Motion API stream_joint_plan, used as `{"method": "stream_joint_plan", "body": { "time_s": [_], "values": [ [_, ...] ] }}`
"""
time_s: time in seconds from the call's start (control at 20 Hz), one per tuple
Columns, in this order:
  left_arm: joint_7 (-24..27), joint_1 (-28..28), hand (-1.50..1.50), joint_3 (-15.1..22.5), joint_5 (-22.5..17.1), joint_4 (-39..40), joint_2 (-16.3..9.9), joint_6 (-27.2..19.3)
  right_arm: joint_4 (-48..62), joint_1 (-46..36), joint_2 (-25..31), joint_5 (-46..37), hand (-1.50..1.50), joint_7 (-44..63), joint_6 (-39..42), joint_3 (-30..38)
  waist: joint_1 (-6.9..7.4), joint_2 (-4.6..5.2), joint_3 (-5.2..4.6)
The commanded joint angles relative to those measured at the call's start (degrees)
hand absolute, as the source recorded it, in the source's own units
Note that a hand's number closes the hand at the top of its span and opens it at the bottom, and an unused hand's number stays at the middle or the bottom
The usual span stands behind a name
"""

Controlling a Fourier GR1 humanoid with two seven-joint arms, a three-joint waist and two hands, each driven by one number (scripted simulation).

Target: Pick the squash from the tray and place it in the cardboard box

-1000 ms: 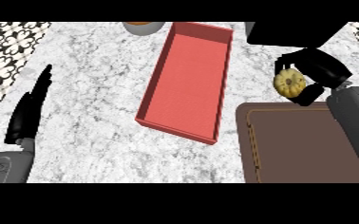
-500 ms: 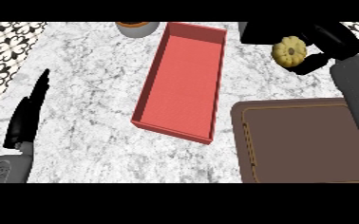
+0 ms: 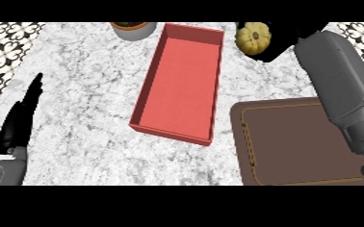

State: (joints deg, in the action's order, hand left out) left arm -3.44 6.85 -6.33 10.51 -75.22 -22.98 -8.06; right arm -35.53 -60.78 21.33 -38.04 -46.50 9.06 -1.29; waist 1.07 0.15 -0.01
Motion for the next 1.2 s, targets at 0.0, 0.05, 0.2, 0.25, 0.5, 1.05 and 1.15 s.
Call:
{"method": "stream_joint_plan", "body": {
  "time_s": [0.0,0.05,0.2,0.25,0.5,1.05,1.15],
  "values": [
    [1.69,-2.01,0.0,-0.81,-0.09,-0.18,0.33,-0.04,-1.71,-1.88,-6.01,2.23,1.5,6.65,3.95,0.51,-0.52,-0.27,-0.02],
    [0.4,-0.68,0.0,-1.34,-0.36,-0.48,-0.51,0.64,-1.53,-3.93,-5.99,3.22,1.5,8.47,5.63,1.56,-0.5,-0.24,-0.01],
    [-1.06,2.2,0.0,0.26,1.23,1.33,1.26,-0.19,2.12,-9.26,-10.01,3.29,1.5,13.03,4.27,2.53,-0.19,0.09,-0.02],
    [-0.12,0.87,0.0,-1.64,-0.9,0.64,-0.71,2.27,1.29,-8.98,-10.79,3.46,1.5,15.31,5.82,2.19,-0.27,-0.08,-0.02],
    [-1.64,-0.47,0.0,-0.18,1.12,-2.4,0.97,0.74,7.18,-12.06,-15.24,2.85,1.5,18.72,3.91,2.67,0.51,0.19,0.0],
    [0.11,4.9,0.0,2.0,2.66,1.51,3.4,1.07,19.25,-17.53,-21.28,3.36,1.5,23.45,-9.27,-5.04,3.65,1.12,-0.1],
    [0.0,5.36,0.0,1.49,2.89,1.37,2.57,1.13,20.93,-17.94,-21.3,6.78,1.5,26.26,-11.76,-3.66,4.76,1.3,-0.1]
  ]
}}
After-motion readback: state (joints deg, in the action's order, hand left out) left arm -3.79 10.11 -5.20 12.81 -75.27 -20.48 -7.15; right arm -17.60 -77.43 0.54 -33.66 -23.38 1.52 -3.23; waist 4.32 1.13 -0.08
